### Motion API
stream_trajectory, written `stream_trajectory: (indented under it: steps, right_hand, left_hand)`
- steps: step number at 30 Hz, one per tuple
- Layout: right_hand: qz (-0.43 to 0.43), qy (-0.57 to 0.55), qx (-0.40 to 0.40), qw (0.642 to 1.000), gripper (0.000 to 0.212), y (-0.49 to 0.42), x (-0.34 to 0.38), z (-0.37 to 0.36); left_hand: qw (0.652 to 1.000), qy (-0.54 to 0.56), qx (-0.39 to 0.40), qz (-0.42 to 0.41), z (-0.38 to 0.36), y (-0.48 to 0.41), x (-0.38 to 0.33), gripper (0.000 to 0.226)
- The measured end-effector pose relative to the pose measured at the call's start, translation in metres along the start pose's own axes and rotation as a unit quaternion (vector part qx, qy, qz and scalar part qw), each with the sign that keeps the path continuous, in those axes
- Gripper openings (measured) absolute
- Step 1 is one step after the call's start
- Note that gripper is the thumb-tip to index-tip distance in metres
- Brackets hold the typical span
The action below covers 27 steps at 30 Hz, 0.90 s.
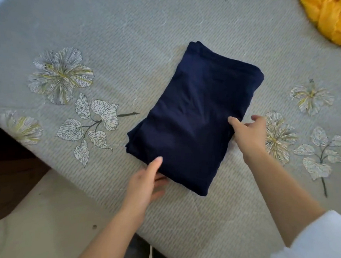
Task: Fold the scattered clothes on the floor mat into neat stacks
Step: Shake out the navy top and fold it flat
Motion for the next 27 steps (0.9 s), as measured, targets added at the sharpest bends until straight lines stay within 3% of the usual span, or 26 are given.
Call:
stream_trajectory:
  steps: [2, 4, 6, 8, 11, 13, 15, 18, 19, 20, 23, 25, 27]
  right_hand:
    - [-0.069, -0.070, 0.062, 0.993, 0.028, 0.004, -0.004, -0.010]
    - [-0.062, -0.085, 0.056, 0.993, 0.008, 0.003, -0.001, -0.004]
    - [-0.053, -0.062, 0.063, 0.995, 0.013, 0.008, -0.002, 0.009]
    - [-0.075, 0.005, 0.145, 0.987, 0.012, 0.026, -0.014, 0.017]
    - [-0.170, 0.139, 0.303, 0.928, 0.019, 0.078, -0.057, 0.031]
    - [-0.173, 0.219, 0.362, 0.890, 0.026, 0.107, -0.077, 0.042]
    - [-0.089, 0.238, 0.324, 0.911, 0.028, 0.110, -0.081, 0.046]
    - [0.130, 0.173, 0.132, 0.967, 0.013, 0.098, -0.044, 0.043]
    - [0.211, 0.165, 0.081, 0.960, 0.010, 0.102, -0.027, 0.036]
    - [0.293, 0.171, 0.050, 0.939, 0.024, 0.108, -0.011, 0.024]
    - [0.454, 0.264, 0.074, 0.848, 0.055, 0.117, 0.006, -0.027]
    - [0.459, 0.350, 0.087, 0.812, 0.058, 0.097, -0.003, -0.049]
    - [0.396, 0.380, 0.060, 0.834, 0.058, 0.065, -0.019, -0.048]
  left_hand:
    - [0.999, 0.000, -0.002, -0.042, -0.014, 0.002, -0.006, 0.033]
    - [0.995, 0.022, -0.054, -0.076, -0.015, 0.004, -0.016, 0.021]
    - [0.984, 0.026, -0.107, -0.143, -0.005, 0.006, -0.034, 0.014]
    - [0.965, 0.021, -0.143, -0.219, 0.014, 0.010, -0.055, 0.020]
    - [0.952, -0.051, -0.167, -0.250, 0.049, 0.004, -0.073, 0.019]
    - [0.949, -0.130, -0.166, -0.235, 0.068, -0.007, -0.072, 0.022]
    - [0.918, -0.208, -0.205, -0.268, 0.085, -0.011, -0.074, 0.040]
    - [0.787, -0.345, -0.256, -0.443, 0.072, 0.010, -0.094, 0.055]
    - [0.754, -0.381, -0.237, -0.480, 0.057, 0.014, -0.094, 0.056]
    - [0.731, -0.416, -0.210, -0.498, 0.041, 0.012, -0.092, 0.057]
    - [0.671, -0.521, -0.156, -0.504, 0.007, -0.003, -0.079, 0.057]
    - [0.659, -0.553, -0.160, -0.484, 0.005, -0.021, -0.080, 0.058]
    - [0.676, -0.552, -0.171, -0.457, 0.013, -0.039, -0.088, 0.060]
Point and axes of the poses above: each hand's wrist, its own y-axis away from the middle knuckle, its own z-axis out of the back of the hand, x = y × z, the point moved 7 cm from there along -y, towards the middle knuckle, and after that the axes turned 12 degrees about -x, right-handed, at the moved point
